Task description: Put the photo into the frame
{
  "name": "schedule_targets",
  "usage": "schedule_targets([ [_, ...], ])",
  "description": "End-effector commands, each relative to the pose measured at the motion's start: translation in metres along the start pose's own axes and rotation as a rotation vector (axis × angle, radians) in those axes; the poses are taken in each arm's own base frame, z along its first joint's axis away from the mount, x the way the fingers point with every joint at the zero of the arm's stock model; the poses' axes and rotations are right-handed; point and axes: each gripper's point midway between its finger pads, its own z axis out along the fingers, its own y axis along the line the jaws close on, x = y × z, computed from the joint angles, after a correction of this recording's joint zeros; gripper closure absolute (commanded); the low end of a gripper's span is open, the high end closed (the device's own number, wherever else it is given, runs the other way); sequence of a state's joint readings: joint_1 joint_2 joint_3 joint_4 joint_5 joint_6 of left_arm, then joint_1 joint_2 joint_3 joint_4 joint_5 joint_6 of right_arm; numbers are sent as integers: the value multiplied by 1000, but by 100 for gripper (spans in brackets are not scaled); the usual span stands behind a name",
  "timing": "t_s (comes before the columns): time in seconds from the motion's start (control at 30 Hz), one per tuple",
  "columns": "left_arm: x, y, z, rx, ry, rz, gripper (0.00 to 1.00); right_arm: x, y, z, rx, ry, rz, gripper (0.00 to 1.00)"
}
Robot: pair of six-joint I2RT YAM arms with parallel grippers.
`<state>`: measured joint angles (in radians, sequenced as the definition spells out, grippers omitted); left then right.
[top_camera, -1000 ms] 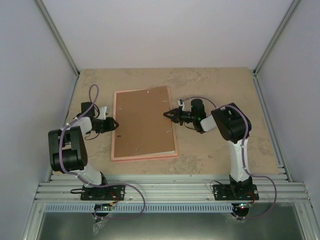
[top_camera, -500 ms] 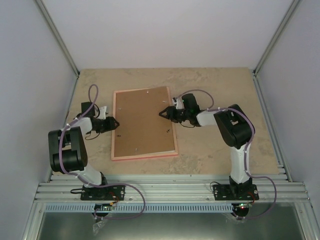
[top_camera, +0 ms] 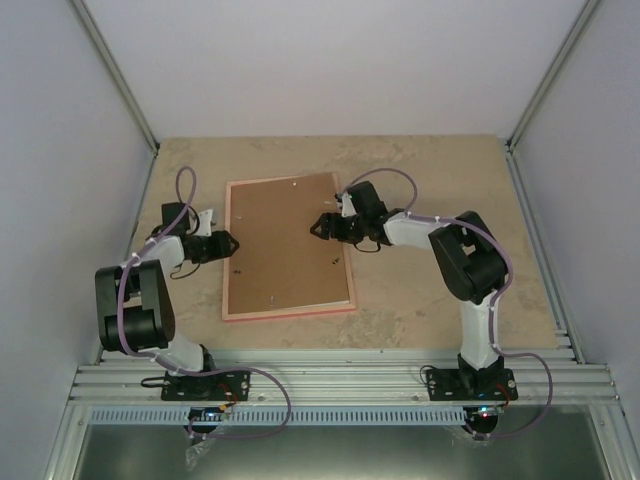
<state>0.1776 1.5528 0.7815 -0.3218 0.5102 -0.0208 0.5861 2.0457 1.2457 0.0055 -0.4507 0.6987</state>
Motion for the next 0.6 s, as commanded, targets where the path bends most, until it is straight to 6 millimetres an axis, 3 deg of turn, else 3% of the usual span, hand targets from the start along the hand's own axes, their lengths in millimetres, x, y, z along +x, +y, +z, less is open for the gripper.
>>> schedule_targets([
  [0.0, -8, -4, -7, -5, -42, 22, 45, -3, -3, -16, 100, -11, -45, 14],
  [0.03, -9, -4, -7, -7, -45, 23, 45, -4, -2, -18, 106, -17, -53, 4],
  [0.07, -9, -4, -8, -10, -47, 24, 45, -5, -2, -21, 113, -20, -60, 3],
  [0.57, -23, -3, -23, -66, -110, 77, 41, -21, -1, -53, 155, -35, -281, 2],
])
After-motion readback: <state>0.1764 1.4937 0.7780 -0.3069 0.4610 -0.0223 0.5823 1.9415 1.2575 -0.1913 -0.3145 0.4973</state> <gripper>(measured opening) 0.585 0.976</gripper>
